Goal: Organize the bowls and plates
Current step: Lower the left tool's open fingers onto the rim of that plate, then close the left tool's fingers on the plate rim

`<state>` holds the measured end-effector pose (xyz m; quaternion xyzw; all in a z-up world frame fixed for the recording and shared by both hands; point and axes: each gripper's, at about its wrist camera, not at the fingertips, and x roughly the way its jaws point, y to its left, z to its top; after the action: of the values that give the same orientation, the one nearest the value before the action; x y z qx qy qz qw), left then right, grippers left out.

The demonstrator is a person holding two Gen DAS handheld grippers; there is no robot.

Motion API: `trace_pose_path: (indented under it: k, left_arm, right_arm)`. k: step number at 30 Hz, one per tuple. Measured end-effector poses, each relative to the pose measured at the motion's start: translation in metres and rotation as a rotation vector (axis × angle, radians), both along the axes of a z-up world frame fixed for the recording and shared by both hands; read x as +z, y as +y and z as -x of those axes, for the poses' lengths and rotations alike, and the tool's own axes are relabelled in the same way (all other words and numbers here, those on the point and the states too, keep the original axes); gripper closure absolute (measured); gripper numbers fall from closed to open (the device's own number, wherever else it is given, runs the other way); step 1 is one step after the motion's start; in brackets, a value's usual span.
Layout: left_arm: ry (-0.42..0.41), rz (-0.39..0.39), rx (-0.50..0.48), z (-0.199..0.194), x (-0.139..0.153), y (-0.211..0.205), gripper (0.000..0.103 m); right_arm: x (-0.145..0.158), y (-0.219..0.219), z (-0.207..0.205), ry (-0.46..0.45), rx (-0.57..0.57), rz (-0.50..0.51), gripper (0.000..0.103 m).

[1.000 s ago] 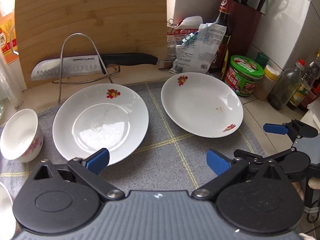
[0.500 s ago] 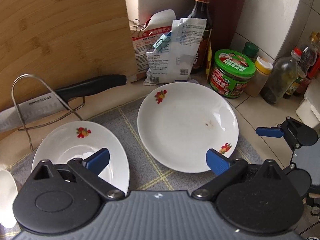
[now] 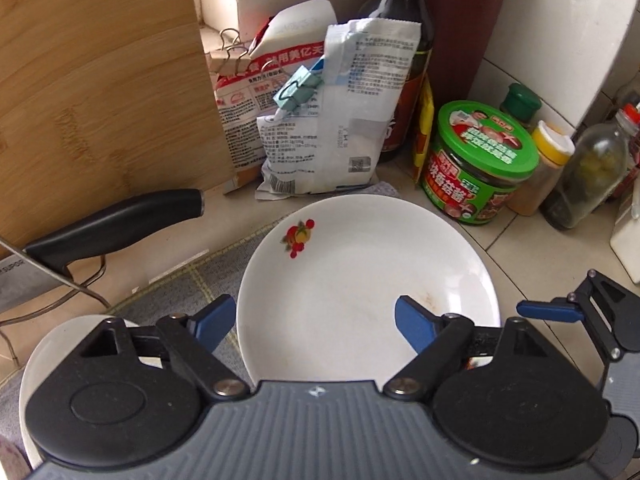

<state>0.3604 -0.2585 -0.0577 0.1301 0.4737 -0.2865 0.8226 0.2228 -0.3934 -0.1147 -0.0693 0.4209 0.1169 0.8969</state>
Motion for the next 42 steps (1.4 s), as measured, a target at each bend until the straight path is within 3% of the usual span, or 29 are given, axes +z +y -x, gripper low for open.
trace_pose_path:
  k: [17, 24, 42]
  left_arm:
    - [0.09, 0.013, 0.009, -0.04, -0.023, 0.002, 0.021]
    - [0.115, 0.015, 0.0, -0.045, -0.027, 0.001, 0.031]
    - [0.157, 0.027, -0.017, -0.055, -0.036, -0.003, 0.035]
  right_arm:
    - [-0.013, -0.002, -0.025, -0.004, 0.169, 0.014, 0.0]
    - [-0.016, -0.003, -0.03, -0.023, 0.223, 0.006, 0.0]
    - [-0.018, -0.008, -0.036, -0.039, 0.283, -0.033, 0.0]
